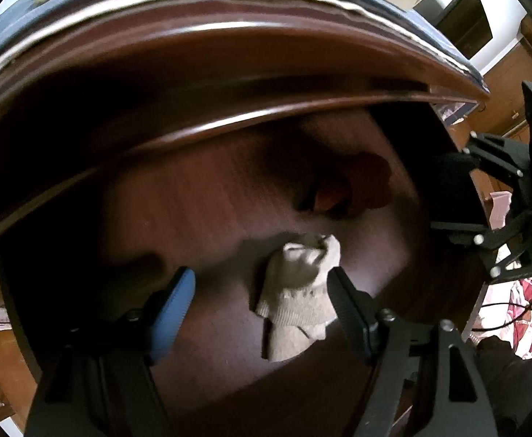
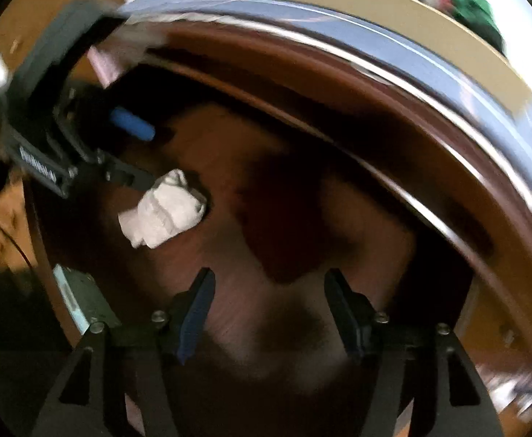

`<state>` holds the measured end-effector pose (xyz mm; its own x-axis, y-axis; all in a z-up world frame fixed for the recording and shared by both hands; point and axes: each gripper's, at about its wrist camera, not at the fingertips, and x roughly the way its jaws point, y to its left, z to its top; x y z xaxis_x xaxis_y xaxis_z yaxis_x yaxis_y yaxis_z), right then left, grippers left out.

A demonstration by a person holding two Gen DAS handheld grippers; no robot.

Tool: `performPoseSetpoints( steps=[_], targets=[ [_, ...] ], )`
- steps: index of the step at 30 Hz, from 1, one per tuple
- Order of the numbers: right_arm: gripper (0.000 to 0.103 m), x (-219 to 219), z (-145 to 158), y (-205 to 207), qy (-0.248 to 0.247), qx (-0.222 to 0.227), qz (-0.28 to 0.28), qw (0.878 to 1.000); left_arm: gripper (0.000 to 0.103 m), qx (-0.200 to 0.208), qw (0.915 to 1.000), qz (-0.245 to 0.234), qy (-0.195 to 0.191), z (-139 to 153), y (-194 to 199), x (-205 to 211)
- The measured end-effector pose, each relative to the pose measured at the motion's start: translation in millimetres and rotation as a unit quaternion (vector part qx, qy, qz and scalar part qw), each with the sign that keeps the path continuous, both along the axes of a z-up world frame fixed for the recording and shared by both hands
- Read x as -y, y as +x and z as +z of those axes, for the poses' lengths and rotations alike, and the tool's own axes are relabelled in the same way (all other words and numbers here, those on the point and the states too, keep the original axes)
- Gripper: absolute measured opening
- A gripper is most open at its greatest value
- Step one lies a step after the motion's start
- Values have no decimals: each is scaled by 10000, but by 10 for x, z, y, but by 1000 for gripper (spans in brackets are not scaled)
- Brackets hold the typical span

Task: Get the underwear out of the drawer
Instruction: 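Close left tool on beige sock while right tool reaches for dark red sock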

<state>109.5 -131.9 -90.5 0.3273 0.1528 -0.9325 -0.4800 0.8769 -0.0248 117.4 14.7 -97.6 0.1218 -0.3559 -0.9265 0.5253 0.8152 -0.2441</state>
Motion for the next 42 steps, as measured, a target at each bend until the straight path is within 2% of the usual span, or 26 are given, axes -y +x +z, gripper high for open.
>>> performPoseSetpoints(
  steps=[2, 4, 9, 11, 13, 18, 19, 21, 23, 26, 29, 34, 38, 42],
  targets=[
    [65, -123, -35, 29, -307, 82, 349, 9989, 76, 14, 10000, -13, 35, 8, -16, -10],
    [65, -236, -104, 101, -424, -19, 642, 9970, 76, 18, 10000, 7, 77, -1, -26, -28],
    [63, -380, -394, 282, -851, -155, 914, 9921, 76, 6, 9999, 56, 138, 8, -77, -68],
    [53, -351, -479, 319, -1051, -102, 892, 9904, 76, -4, 9998, 27, 185, 23, -71, -79],
    [36, -282, -481, 350, -1091, -114, 761, 9910, 76, -6, 9997, -1, 226, 28, -80, -65],
    [32, 50, -377, 388, -682, -724, 166, 9949, 76, -52, 9995, -150, 272, -16, -61, 97],
    [31, 130, -348, 373, -529, -846, -14, 9950, 76, -60, 9994, -200, 265, -36, -74, 140],
    [30, 311, -266, 331, 101, -1174, -450, 9920, 76, -82, 9991, -338, 260, -53, -93, 241],
    [30, 510, -138, 225, 1010, -1377, -902, 9812, 76, -117, 9982, -500, 308, -97, -114, 352],
    [30, 730, -24, 28, 2125, -1431, -1451, 9557, 76, -172, 9969, -611, 460, -187, -105, 496],
    [30, 849, 5, -137, 2910, -1367, -1904, 9276, 76, -212, 9956, -637, 656, -276, -64, 613],
    [30, 946, -98, -265, 3549, -1205, -2404, 8954, 76, -231, 9921, -792, 948, -372, -26, 791],
    [30, 1033, 23, -356, 3940, -992, -2631, 8750, 73, -258, 9890, -975, 1080, -432, -7, 958],
    [30, 1033, -24, -446, 4151, -847, -2750, 8631, 69, -71, 9850, -1196, 1243, -449, -3, 1082]
  ],
)
